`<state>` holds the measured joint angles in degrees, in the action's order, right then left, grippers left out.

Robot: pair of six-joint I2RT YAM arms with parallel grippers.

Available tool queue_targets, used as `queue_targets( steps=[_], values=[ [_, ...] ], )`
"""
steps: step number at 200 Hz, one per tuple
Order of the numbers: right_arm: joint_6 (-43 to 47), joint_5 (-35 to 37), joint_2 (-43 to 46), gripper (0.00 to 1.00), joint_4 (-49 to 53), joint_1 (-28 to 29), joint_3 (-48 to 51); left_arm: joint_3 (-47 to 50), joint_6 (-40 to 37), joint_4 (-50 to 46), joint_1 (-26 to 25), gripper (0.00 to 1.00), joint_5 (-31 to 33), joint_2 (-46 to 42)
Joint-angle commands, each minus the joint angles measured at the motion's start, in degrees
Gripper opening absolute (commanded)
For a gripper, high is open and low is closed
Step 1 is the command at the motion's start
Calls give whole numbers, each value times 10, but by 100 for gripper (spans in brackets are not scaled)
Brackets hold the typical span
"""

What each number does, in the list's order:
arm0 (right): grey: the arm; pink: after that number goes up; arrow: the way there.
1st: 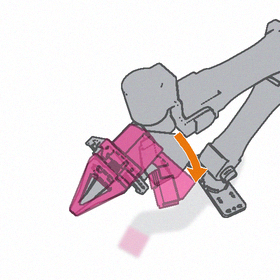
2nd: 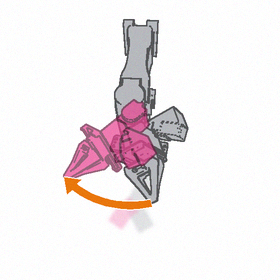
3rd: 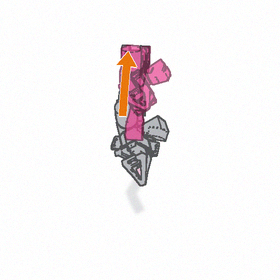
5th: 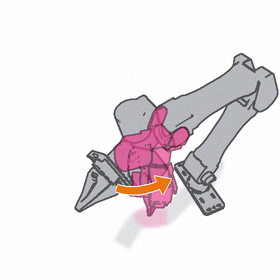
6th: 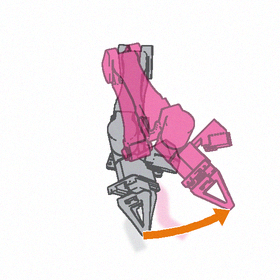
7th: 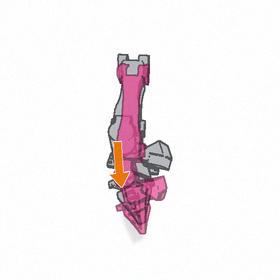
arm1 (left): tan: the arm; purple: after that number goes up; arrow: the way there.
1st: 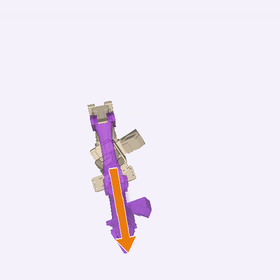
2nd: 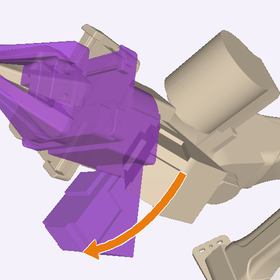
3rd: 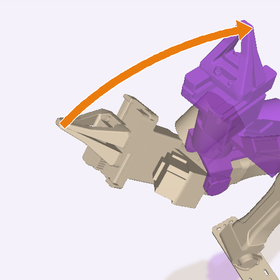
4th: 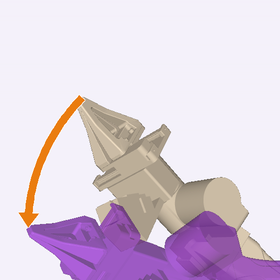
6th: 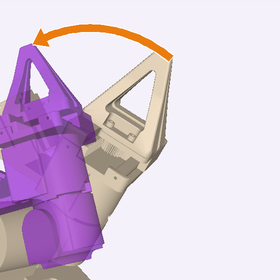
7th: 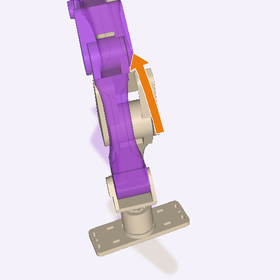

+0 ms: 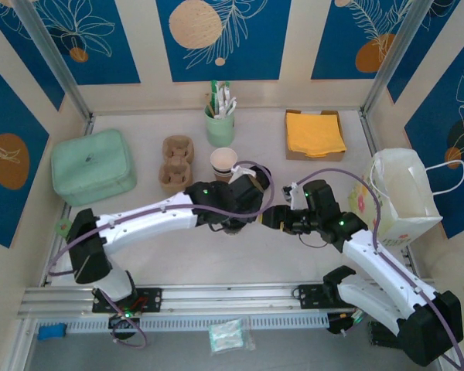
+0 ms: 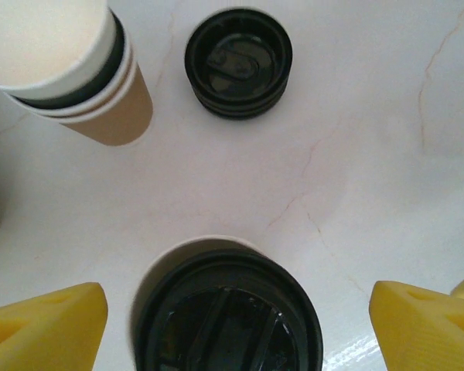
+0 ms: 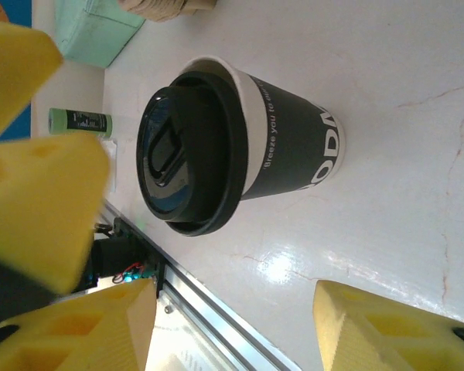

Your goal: Pack the takeout coffee

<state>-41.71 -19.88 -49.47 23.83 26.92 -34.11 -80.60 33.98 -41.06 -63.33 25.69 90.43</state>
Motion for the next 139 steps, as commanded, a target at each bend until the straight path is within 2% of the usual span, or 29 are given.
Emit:
queue_targets(
  steps=[1,34,66,95,139],
  values=[
    [16,-6,-14,56,30,17,-31,29,10,0,26,89,-4,-63],
    [26,27,-51,55,48,47,-61,127,34,13,71,92,-36,-143],
    [30,49,-97,50,50,75,-85,230,50,54,123,96,-112,-207],
    [30,67,-138,42,47,101,-108,281,50,79,137,98,-145,-222],
    [28,81,-178,33,44,125,-132,302,44,107,153,100,-164,-222]
  ],
)
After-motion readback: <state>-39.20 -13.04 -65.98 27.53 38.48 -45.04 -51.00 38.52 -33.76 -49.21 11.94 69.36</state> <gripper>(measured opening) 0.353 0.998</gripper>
